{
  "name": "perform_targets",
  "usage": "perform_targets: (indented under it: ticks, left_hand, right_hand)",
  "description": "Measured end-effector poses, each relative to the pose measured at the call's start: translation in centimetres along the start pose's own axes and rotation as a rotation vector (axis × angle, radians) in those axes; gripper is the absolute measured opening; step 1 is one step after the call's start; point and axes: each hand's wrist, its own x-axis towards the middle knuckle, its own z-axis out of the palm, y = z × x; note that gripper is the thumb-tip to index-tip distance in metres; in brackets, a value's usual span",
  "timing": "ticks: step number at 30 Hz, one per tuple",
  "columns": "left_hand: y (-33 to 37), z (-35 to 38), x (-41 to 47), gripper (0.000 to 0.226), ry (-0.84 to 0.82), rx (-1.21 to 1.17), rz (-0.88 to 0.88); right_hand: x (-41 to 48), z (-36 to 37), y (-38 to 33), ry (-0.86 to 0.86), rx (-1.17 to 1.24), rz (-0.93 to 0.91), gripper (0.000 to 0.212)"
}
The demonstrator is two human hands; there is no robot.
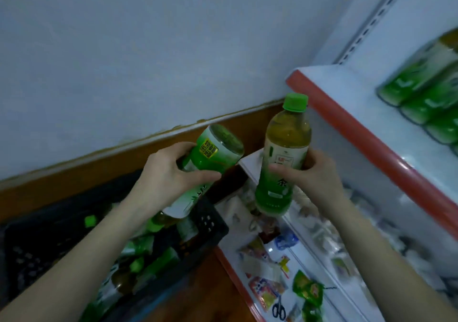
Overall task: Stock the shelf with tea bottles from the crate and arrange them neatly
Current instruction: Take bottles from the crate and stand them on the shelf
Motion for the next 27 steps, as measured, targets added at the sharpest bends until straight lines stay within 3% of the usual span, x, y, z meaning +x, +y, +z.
perform_targets:
  ticks: [6, 10, 16, 23, 27]
  left_hand:
    - [7.0, 4.5, 2.7, 0.041, -0.002, -0.087, 0.095]
    - [11.5, 8.2, 4.5, 0.027, 0.051, -0.079, 0.181]
    - [16.6, 13.4, 6.6, 0.042, 0.124, -0.128, 0.22]
    - [20.0, 17.6, 6.2, 0.03, 0.094, -0.187, 0.239]
    - [20.8, 18.6, 6.1, 0.018, 0.081, -0.173, 0.263]
  right_hand:
    - [-0.4, -10.2, -2.1, 0.218, 0.126, -0.059, 0.025]
    - [0.2, -17.0, -2.9, 0.312, 0.241, -0.113, 0.021]
    - [2.1, -25.5, -1.7, 0.381, 0.286, -0.171, 0.024]
    - [3.8, -29.0, 1.5, 0.412, 0.269, -0.155, 0.021]
    - [5.0, -28.3, 3.2, 0.478, 0.228, -0.122, 0.037]
